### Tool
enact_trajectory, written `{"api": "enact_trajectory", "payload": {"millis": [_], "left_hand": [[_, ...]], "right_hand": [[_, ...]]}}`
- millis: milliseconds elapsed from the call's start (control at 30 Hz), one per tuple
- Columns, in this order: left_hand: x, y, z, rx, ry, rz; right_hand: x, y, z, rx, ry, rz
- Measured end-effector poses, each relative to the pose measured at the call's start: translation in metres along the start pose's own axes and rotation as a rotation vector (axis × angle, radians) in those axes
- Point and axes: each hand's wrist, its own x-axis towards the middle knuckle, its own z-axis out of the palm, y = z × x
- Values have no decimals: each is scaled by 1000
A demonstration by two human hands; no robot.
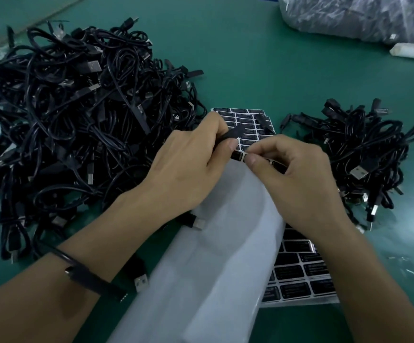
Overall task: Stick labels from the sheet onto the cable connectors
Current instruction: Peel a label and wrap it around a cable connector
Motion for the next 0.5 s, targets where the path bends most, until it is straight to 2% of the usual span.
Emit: {"api": "enact_trajectory", "payload": {"millis": [167,333,500], "left_hand": [[0,2,1,-107,-16,-35],[0,4,-2,-250,-32,-73],[-2,6,-1,-228,30,-19]], "right_hand": [[1,0,1,375,-6,133],[0,-1,3,462,-21,200],[1,-2,3,563,15,241]]}}
